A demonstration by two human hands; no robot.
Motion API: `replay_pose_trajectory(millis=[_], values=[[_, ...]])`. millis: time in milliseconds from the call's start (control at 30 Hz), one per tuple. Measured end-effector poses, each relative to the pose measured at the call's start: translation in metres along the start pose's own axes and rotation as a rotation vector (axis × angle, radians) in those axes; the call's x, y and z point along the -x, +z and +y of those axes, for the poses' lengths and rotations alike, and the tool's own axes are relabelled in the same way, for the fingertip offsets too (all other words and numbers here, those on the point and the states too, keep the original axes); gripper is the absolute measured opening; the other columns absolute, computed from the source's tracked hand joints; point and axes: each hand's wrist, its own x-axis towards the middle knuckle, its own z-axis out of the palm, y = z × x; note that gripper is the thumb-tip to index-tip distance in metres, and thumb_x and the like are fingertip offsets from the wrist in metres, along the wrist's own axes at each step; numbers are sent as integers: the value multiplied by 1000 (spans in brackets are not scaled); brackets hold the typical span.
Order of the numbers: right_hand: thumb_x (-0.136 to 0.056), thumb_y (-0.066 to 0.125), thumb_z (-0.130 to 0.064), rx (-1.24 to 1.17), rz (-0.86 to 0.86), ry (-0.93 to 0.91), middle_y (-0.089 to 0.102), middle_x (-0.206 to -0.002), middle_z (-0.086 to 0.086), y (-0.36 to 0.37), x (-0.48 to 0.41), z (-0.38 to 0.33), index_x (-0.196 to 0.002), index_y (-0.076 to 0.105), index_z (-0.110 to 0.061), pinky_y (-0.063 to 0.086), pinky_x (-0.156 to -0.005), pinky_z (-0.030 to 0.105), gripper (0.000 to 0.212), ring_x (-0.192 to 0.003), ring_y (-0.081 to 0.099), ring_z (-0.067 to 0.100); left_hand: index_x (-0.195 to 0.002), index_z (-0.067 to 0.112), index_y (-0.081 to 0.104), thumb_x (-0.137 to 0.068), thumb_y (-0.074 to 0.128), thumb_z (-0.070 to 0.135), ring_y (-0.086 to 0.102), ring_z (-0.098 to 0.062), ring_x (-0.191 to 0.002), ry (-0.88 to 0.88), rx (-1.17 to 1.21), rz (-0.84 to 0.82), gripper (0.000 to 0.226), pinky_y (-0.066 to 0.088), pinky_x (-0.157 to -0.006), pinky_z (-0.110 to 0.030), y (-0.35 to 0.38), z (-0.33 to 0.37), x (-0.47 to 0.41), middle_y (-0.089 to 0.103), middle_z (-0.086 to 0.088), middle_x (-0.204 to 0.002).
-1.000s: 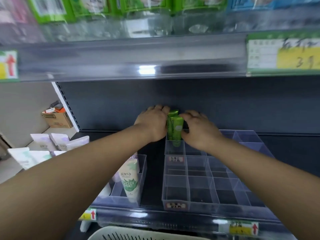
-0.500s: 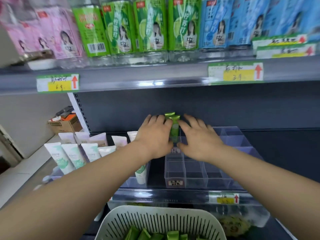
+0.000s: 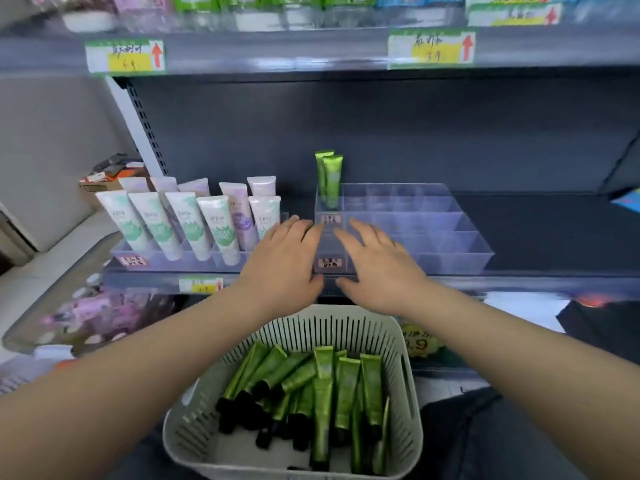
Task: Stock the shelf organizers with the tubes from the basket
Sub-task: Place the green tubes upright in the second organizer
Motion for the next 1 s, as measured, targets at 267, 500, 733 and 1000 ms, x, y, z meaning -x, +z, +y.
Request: replay_pose_trajectory(millis=[267,500,733,1000], values=[[-84,57,-35,-50,-226,17,27,-147,6,47,42,-10,-143,25,-18,32,-108,41,69,-133,32,27,-138,8,33,-83,58,39,34,-24,-130,-52,97,-176,68,26,-109,-32,52,11,55,38,-8,-139],[-82,54,-14,-93,-498,75,45,-131,8,95,58,-1,-133,41,-12,43,-99,40,52,-120,46,26,-140,9,34,-82,60,34,39,-24,-129,-79,212,-365,68,31,-110,-34,102,17,77,42,-8,-139],[-87,54,-16,-145,-586,134,45,-132,8,135,54,21,-135,41,-10,41,-100,33,51,-121,46,25,-127,10,45,-82,60,31,46,-24,-118,-128,290,-531,52,42,-101,-35,158,17,86,49,-6,-124],[-89,54,-23,-163,-643,179,49,-114,8,181,31,29,-119,51,-8,45,-87,32,33,-105,52,24,-119,8,48,-83,61,31,46,-26,-118,-143,342,-621,45,44,-98,-36,208,17,72,49,-10,-123]])
